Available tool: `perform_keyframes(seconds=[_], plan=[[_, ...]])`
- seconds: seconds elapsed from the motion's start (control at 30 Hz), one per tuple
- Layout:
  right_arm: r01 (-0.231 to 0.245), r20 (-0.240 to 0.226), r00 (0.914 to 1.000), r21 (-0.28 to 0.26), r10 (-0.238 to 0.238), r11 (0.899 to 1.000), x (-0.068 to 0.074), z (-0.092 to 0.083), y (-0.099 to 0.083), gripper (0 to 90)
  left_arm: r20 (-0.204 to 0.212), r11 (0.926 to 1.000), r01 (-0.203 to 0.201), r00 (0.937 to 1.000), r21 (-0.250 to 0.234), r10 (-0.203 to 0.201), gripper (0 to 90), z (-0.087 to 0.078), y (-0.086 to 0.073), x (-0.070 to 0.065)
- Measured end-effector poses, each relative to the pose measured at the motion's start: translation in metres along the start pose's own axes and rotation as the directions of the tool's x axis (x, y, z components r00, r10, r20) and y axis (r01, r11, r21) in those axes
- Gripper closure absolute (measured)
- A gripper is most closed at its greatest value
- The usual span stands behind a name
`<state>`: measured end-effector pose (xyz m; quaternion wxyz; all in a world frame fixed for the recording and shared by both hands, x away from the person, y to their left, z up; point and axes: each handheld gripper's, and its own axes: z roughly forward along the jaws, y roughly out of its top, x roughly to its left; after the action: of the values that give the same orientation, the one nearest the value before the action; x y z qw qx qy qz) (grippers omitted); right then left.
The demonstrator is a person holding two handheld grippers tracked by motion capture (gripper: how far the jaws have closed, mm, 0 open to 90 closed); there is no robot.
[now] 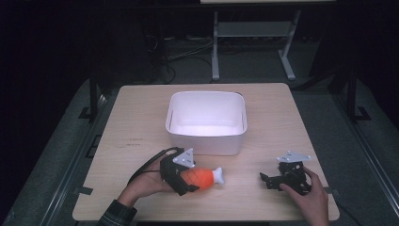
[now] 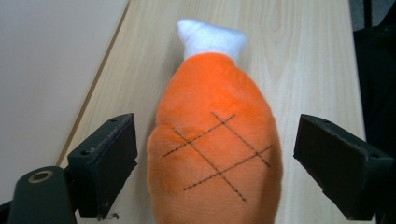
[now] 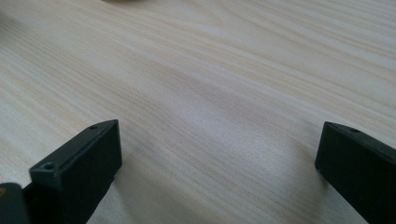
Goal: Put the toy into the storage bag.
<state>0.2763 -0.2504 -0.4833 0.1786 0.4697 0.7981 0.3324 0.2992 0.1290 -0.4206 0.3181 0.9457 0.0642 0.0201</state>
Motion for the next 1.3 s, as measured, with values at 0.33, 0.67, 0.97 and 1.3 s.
perform_keyframes(seconds=[0.33, 0.67, 0.97, 1.3], plan=[[-0.001, 0.000, 1.0000, 0.000, 0.001, 1.000, 0.000, 0.000, 0.000, 0.0, 0.028, 0.9997, -0.007, 0.9996, 0.022, 0.006, 12.6, 0.013, -0.007, 0.002], [0.000, 0.000, 1.0000, 0.000, 0.000, 1.000, 0.000, 0.000, 0.000, 0.0, 0.029, 0.9983, -0.032, 0.9991, 0.050, 0.030, 12.6, 0.022, -0.008, -0.001], [0.000, 0.000, 1.0000, 0.000, 0.000, 1.000, 0.000, 0.000, 0.000, 0.0, -0.006, 0.9923, -0.069, 0.9975, 0.103, 0.070, 12.7, 0.027, -0.007, -0.004], [0.000, 0.000, 1.0000, 0.000, 0.000, 1.000, 0.000, 0.000, 0.000, 0.0, -0.011, 0.9938, -0.031, 0.9994, 0.107, 0.032, 14.1, 0.027, -0.008, -0.002]])
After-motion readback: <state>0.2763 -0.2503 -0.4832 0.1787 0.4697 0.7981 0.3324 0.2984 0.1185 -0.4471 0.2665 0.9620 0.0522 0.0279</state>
